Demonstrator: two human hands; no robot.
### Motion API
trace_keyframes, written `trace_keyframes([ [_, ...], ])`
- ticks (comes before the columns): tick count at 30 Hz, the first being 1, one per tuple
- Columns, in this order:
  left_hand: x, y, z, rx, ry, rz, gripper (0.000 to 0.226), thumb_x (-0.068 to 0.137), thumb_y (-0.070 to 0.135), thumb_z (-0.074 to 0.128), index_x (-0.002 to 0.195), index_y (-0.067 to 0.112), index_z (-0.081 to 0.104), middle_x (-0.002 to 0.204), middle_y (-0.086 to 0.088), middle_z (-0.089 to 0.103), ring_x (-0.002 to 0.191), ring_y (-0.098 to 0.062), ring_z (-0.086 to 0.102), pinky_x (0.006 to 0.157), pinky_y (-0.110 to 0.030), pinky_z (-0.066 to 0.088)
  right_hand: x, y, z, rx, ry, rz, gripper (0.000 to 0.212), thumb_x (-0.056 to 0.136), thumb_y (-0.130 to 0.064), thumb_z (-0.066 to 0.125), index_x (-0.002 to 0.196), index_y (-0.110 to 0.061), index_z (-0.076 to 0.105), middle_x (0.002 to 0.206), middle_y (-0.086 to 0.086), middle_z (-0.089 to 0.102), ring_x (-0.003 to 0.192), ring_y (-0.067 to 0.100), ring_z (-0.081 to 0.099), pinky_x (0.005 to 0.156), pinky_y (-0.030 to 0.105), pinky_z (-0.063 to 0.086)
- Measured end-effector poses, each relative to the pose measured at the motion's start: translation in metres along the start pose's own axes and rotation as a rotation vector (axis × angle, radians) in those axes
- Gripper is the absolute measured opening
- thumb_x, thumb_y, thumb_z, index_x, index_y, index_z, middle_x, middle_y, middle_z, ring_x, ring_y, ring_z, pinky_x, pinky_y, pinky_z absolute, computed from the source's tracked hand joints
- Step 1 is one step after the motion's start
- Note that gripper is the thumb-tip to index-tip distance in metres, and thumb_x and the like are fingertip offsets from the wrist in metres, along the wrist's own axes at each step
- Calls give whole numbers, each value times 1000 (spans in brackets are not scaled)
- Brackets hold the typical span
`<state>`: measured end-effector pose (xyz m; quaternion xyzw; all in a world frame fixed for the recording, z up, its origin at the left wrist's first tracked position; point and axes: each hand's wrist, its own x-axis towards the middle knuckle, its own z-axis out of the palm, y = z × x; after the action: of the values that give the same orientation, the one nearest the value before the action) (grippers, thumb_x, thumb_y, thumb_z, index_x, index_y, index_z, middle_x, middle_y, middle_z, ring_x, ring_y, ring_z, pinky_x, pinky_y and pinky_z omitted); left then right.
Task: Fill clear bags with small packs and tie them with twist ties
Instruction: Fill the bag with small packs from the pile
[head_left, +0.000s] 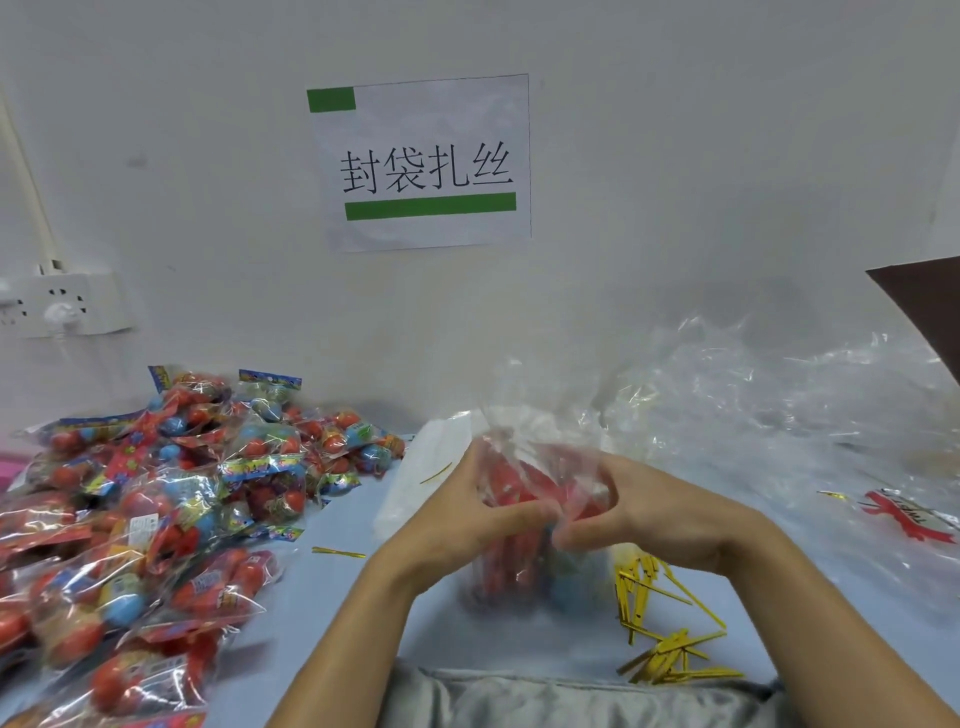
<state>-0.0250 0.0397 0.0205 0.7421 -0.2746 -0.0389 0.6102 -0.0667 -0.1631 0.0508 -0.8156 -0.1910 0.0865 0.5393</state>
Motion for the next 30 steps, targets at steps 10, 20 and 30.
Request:
trace_keyframes([
  [10,4,4,13,-49,138,70,45,70,18,70,112,30,60,105,-10,71,94,-19,71,73,-30,59,18,0,36,-130,241,-336,64,79,10,65,115,-43,65,104,-5,75,97,15,73,80,30,60],
  [20,1,16,16,95,42,123,44,66,35,65,108,26,54,84,19,66,82,3,65,73,-14,50,25,3,47,-335,303,-291,60,71,-8,51,122,-40,55,93,-6,70,90,12,69,80,47,60],
  [30,5,13,17,61,217,123,43,66,36,82,101,19,65,92,2,73,87,-12,71,75,-19,56,28,6,52,-323,343,-153,35,64,-31,49,94,-33,67,77,-5,75,77,12,72,82,47,58],
])
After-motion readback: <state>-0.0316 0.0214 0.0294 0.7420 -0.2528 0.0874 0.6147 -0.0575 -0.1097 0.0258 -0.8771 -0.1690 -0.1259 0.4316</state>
